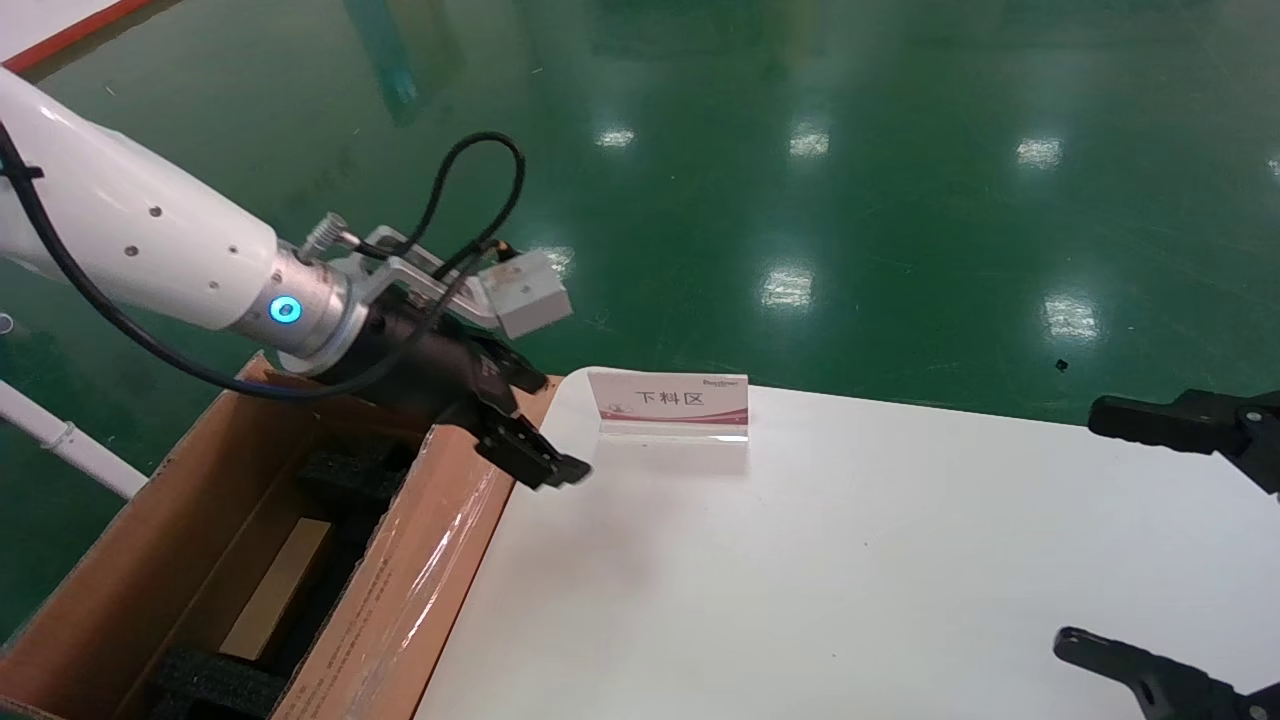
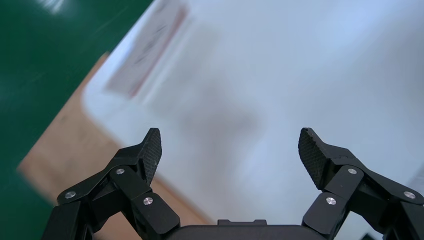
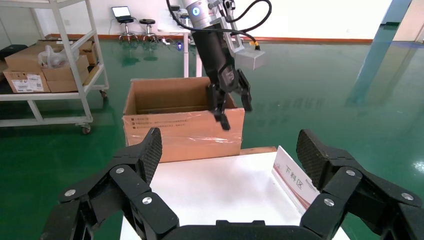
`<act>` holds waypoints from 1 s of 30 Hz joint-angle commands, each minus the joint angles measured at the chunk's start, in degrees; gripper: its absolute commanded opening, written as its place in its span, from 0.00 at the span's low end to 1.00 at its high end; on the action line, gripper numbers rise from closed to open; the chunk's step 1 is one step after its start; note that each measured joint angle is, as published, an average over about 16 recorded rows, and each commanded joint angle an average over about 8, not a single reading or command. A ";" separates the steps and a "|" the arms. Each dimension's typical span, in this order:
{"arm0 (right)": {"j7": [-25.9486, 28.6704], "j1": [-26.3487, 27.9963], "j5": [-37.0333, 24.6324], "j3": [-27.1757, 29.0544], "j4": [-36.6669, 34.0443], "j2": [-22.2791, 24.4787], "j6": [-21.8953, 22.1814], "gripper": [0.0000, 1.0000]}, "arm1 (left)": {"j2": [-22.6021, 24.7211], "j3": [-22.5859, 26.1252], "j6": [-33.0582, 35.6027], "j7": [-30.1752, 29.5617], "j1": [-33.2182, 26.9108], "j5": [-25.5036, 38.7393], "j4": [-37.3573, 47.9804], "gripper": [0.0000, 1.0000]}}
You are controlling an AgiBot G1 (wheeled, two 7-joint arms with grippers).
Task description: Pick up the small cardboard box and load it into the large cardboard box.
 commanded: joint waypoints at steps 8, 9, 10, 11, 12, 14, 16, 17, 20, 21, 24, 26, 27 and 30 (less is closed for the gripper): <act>-0.01 0.01 0.02 -0.02 0.00 0.01 0.01 1.00 | -0.06 -17.36 4.47 9.88 13.17 -6.24 0.64 1.00; -0.01 0.01 0.02 -0.03 0.00 0.01 0.01 1.00 | -0.07 -19.31 4.97 10.99 14.65 -6.94 0.71 1.00; -0.01 0.01 0.02 -0.03 0.00 0.01 0.01 1.00 | -0.07 -21.19 5.46 12.06 16.07 -7.61 0.78 1.00; -0.02 0.01 0.02 -0.03 0.00 0.01 0.01 1.00 | -0.08 -23.13 5.96 13.17 17.55 -8.31 0.85 1.00; -0.02 0.01 0.02 -0.03 0.00 0.01 0.01 1.00 | -0.09 -25.08 6.46 14.27 19.03 -9.01 0.92 1.00; -0.02 0.00 0.02 -0.03 -0.01 0.01 0.02 1.00 | -0.10 -28.91 7.45 16.45 21.93 -10.39 1.06 1.00; -0.01 0.00 0.01 -0.02 -0.01 0.01 0.01 1.00 | -0.11 -32.73 8.43 18.63 24.84 -11.76 1.20 1.00; -0.01 -0.01 0.00 0.00 -0.01 0.01 0.01 1.00 | -0.12 -34.68 8.94 19.74 26.32 -12.47 1.27 1.00; 0.02 -0.03 -0.03 0.05 0.00 -0.01 0.00 1.00 | -0.14 -40.46 10.42 23.03 30.70 -14.54 1.48 1.00; 0.04 -0.03 -0.05 0.07 0.01 -0.02 -0.01 1.00 | -0.15 -42.41 10.93 24.14 32.18 -15.24 1.55 1.00; 0.07 -0.05 -0.09 0.14 0.03 -0.04 -0.04 1.00 | -0.17 -48.18 12.41 27.42 36.56 -17.32 1.77 1.00; 0.10 -0.06 -0.12 0.18 0.04 -0.06 -0.05 1.00 | -0.18 -52.01 13.40 29.60 39.46 -18.69 1.91 1.00; 0.11 -0.07 -0.13 0.20 0.05 -0.07 -0.06 1.00 | -0.19 -53.96 13.90 30.71 40.94 -19.39 1.98 1.00; 0.15 -0.09 -0.18 0.27 0.07 -0.09 -0.09 1.00 | -0.21 -59.74 15.39 34.01 45.33 -21.47 2.19 1.00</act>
